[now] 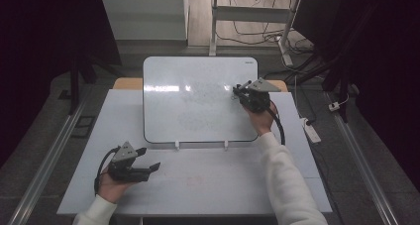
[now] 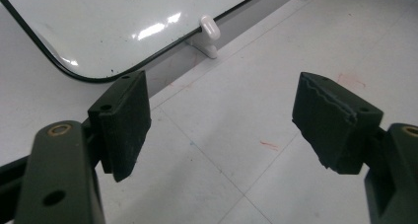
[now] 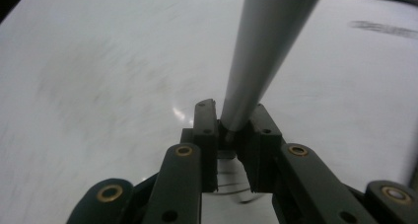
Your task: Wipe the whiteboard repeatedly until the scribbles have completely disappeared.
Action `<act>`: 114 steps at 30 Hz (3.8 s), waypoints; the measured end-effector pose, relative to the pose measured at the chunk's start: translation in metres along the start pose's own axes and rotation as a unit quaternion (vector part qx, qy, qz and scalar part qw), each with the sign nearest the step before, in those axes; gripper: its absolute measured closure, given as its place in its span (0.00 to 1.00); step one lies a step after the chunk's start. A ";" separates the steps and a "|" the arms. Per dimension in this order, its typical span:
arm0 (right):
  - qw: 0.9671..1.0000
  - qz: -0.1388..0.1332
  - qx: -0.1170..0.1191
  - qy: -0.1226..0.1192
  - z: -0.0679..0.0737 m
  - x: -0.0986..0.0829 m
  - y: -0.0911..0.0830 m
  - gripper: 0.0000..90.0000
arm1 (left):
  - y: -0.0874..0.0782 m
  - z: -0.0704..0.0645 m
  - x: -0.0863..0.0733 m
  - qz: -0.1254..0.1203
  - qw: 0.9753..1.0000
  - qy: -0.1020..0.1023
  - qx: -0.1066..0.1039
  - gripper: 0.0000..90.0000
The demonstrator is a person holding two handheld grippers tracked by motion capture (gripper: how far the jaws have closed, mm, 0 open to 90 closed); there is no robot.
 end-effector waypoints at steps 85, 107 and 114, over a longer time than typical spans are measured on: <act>1.000 -0.017 0.003 0.021 0.000 -0.009 -0.002 0.86 | 0.001 0.001 0.000 0.000 1.000 -0.003 0.000 0.26; 0.997 0.022 0.070 0.025 0.018 -0.033 -0.038 0.86 | -0.001 0.001 0.001 -0.007 1.000 -0.005 0.001 0.27; 0.990 0.054 0.132 -0.010 0.053 -0.052 -0.066 0.86 | -0.002 -0.001 0.003 -0.017 1.000 -0.003 0.000 0.28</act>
Point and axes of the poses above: each handheld gripper's, and its own axes: y roughly forward along the jaws, x roughly out of its top, z roughly to its left, the point moved 4 cm from there along y, roughly forward along the jaws, and after that the axes turned 12 degrees about z, right-handed, at the moved point
